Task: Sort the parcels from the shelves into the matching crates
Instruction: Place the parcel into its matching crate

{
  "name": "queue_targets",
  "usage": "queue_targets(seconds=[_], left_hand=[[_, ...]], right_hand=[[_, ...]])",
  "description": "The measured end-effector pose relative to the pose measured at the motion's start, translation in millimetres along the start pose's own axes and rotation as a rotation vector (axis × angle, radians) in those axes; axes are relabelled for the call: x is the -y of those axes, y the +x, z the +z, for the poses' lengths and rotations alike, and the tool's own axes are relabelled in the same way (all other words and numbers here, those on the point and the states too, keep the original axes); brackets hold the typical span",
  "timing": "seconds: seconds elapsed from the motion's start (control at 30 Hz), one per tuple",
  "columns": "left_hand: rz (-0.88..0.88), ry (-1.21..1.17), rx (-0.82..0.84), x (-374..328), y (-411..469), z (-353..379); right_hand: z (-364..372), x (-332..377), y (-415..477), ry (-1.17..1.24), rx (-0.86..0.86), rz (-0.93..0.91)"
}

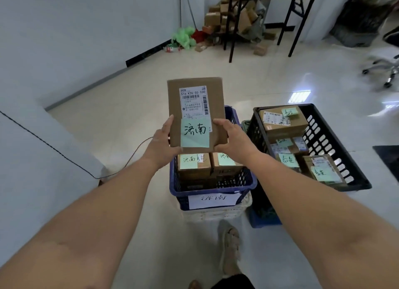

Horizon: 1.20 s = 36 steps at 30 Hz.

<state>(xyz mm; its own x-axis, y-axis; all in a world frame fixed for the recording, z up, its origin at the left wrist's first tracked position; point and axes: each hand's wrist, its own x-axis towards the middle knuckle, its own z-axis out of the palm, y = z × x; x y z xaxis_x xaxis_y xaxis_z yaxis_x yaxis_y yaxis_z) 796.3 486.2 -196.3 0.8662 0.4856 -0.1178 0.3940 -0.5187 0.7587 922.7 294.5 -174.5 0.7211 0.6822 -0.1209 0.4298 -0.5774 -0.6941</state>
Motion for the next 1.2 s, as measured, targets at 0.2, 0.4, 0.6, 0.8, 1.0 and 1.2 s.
queue_targets(seconds=[0.2, 0.4, 0.6, 0.8, 1.0, 1.2], left_hand=[[-0.149, -0.027, 0.138, 18.3, 13.5, 39.4], [-0.33, -0.042, 0.194, 41.3, 49.9, 72.8], [-0.421, -0.038, 0.227, 54.6, 79.7, 111.0], [-0.465, 0.072, 0.33, 63.4, 80.1, 130.6], [-0.424, 0.122, 0.358, 60.1, 86.7, 125.7], [-0.414, 0.096, 0.32, 61.1, 107.4, 106.9]], right_hand=[[31.0, -48.5, 20.2, 0.069, 0.194, 0.105], [48.1, -92.4, 64.9, 0.018, 0.301, 0.153], [48.8, -129.7, 100.7, -0.034, 0.397, 0.197], [66.2, -147.5, 95.0, -0.056, 0.503, 0.255], [66.9, -148.3, 97.2, -0.05, 0.493, 0.269], [63.7, -132.7, 119.6, -0.076, 0.463, 0.228]])
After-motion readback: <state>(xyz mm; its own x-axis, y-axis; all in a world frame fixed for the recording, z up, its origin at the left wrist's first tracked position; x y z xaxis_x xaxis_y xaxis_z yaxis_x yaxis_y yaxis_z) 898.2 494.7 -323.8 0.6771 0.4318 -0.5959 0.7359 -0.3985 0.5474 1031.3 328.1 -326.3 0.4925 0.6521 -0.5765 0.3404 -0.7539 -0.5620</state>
